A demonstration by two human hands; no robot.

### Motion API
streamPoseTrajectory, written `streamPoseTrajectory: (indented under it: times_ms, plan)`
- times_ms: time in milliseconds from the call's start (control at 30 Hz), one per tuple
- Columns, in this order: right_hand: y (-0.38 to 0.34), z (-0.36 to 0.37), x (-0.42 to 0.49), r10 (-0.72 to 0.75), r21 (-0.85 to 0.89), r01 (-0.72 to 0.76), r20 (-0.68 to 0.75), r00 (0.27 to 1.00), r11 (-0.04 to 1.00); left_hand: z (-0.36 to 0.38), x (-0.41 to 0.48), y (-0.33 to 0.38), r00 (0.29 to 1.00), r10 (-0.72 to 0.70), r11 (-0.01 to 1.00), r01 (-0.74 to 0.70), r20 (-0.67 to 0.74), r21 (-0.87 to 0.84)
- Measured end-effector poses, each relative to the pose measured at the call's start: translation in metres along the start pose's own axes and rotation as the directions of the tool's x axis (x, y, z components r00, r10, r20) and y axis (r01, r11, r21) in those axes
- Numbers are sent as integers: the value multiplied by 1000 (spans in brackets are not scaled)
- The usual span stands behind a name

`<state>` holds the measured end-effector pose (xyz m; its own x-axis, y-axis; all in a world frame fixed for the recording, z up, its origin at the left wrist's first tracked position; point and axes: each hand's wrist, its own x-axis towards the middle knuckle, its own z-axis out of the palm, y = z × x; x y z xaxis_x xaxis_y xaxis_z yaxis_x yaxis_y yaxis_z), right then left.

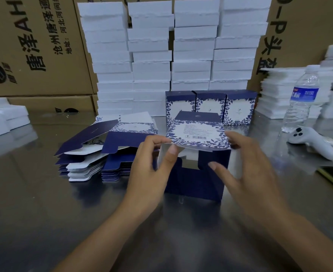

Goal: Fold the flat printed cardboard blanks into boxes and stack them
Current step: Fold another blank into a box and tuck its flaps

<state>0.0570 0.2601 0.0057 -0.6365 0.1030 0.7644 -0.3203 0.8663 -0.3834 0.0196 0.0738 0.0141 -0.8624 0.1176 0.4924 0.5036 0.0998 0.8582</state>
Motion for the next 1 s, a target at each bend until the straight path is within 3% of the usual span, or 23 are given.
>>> streamPoseTrajectory:
  times_ms: [233, 400, 533, 700, 867, 1000]
  plan:
    - [2, 1, 5, -66, 111, 90, -209, 976, 990, -1, 1, -6, 969, 13, 999, -2, 246, -45]
    - [4, -5, 8, 12, 179, 33, -246, 969, 983, 2, 8, -13, 970, -49, 989, 80, 237, -122]
    - [0, -8, 8, 34, 291, 42, -250, 968, 956, -1, 0, -22, 968, 4, 1000, -9, 249, 19]
    - [-2, -5, 7, -28, 363, 124, -259, 965, 924, 1, 2, -24, 993, 50, 974, -72, 105, 216]
    - [0, -3, 8, -60, 378, 169, -284, 957, 910, -2, -1, -21, 977, 157, 833, -209, 143, 512]
    - [0, -5, 7, -49, 383, 159, -283, 958, 910, -2, -4, -15, 960, 250, 755, -277, 129, 594]
